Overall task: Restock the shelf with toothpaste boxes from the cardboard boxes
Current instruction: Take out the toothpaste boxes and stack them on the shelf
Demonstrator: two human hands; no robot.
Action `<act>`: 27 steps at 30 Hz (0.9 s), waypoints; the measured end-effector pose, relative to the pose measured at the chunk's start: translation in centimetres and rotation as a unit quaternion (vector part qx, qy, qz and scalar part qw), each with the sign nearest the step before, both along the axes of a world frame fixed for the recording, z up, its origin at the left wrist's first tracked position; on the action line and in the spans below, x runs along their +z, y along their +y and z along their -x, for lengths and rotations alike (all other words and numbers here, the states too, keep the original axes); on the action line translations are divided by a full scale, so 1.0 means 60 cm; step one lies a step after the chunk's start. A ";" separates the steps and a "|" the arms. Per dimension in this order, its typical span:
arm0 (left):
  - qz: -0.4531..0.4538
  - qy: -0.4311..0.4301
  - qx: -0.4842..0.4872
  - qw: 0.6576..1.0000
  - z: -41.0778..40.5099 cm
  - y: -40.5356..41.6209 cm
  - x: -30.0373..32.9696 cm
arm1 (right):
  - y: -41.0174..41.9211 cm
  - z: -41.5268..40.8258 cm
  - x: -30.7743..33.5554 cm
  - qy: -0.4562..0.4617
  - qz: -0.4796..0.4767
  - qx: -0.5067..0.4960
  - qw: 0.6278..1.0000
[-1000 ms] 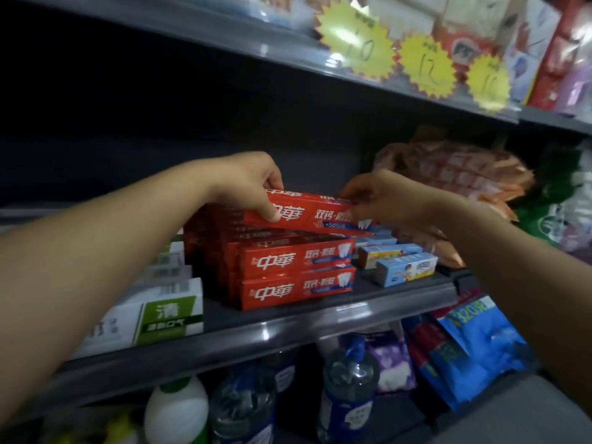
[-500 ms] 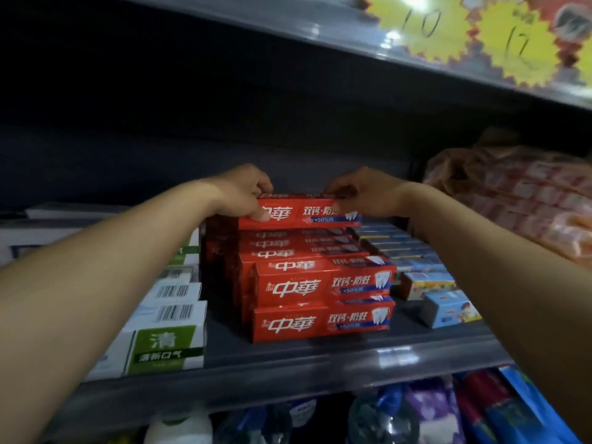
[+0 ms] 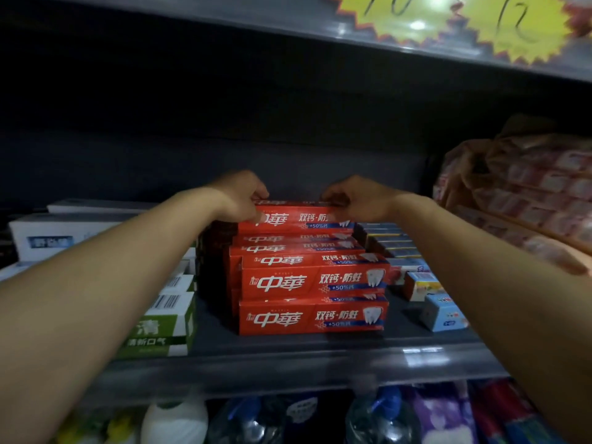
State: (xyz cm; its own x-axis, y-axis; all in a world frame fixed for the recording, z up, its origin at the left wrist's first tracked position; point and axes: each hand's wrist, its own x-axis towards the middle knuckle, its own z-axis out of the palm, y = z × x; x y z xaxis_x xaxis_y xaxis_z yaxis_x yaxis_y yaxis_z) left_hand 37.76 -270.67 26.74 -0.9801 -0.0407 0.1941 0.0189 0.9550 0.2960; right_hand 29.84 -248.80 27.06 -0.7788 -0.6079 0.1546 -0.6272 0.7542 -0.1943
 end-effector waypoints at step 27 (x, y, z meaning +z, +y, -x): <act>-0.150 -0.017 -0.192 0.970 -0.037 0.416 -0.132 | 0.358 -0.115 -0.082 0.032 -0.081 -0.148 0.985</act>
